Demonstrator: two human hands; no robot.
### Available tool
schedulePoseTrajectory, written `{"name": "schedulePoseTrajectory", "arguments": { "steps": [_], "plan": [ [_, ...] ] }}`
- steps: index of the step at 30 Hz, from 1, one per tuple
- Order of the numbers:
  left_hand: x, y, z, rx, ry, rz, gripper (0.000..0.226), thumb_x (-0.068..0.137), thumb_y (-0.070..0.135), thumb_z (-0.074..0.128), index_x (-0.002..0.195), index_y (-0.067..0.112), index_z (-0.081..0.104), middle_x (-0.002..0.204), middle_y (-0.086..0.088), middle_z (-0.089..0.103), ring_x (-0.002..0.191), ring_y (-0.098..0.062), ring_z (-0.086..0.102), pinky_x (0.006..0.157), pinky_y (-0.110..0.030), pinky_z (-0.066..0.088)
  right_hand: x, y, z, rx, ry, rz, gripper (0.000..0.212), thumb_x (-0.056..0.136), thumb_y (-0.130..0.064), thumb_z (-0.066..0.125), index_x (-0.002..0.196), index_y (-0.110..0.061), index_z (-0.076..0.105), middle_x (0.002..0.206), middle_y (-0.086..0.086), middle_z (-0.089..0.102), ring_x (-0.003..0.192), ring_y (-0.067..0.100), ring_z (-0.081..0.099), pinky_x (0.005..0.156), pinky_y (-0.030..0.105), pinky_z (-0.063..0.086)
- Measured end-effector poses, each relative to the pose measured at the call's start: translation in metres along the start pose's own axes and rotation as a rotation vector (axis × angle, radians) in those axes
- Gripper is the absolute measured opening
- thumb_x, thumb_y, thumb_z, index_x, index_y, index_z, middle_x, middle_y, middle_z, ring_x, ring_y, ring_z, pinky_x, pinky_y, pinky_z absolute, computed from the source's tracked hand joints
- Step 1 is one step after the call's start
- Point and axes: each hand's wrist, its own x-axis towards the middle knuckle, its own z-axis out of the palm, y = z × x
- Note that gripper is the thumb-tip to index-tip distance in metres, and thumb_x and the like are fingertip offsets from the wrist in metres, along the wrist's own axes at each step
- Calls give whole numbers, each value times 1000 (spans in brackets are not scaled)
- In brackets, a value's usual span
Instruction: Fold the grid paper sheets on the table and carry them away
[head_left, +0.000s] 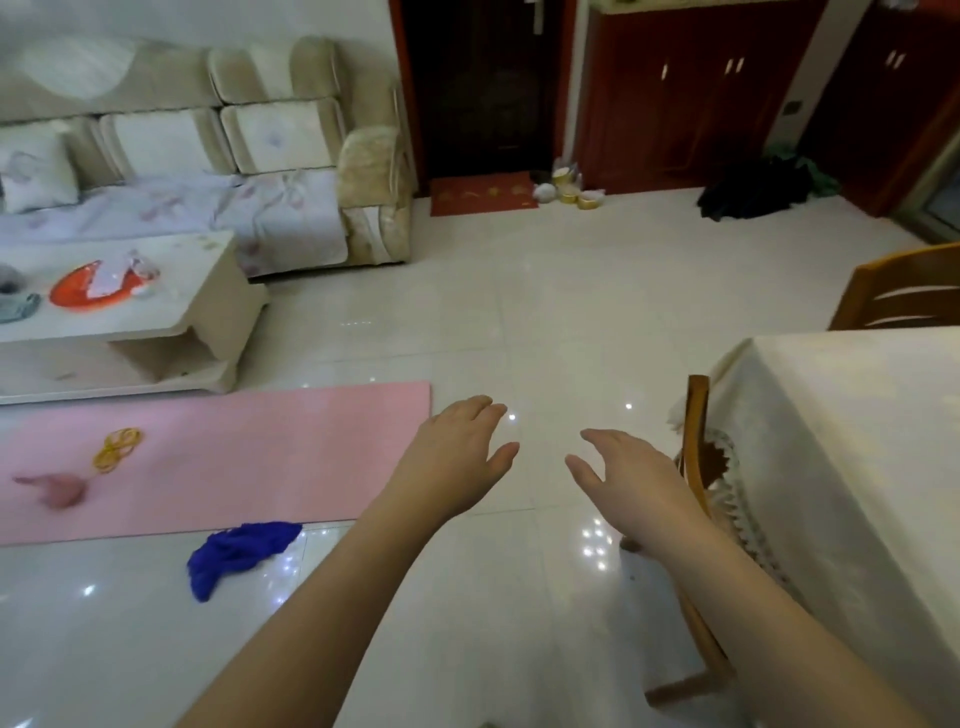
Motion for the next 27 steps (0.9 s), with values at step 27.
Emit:
{"name": "schedulePoseTrajectory", "arguments": {
  "steps": [27],
  "plan": [
    [299, 7, 15, 226, -116, 134, 66, 98, 60, 24, 154, 24, 20, 161, 2, 21, 147, -18, 20, 117, -40, 19, 244, 81, -45, 1, 49, 120, 53, 105, -41, 18, 154, -22, 24, 161, 1, 26, 148, 20, 21, 120, 37, 13]
  ]
}}
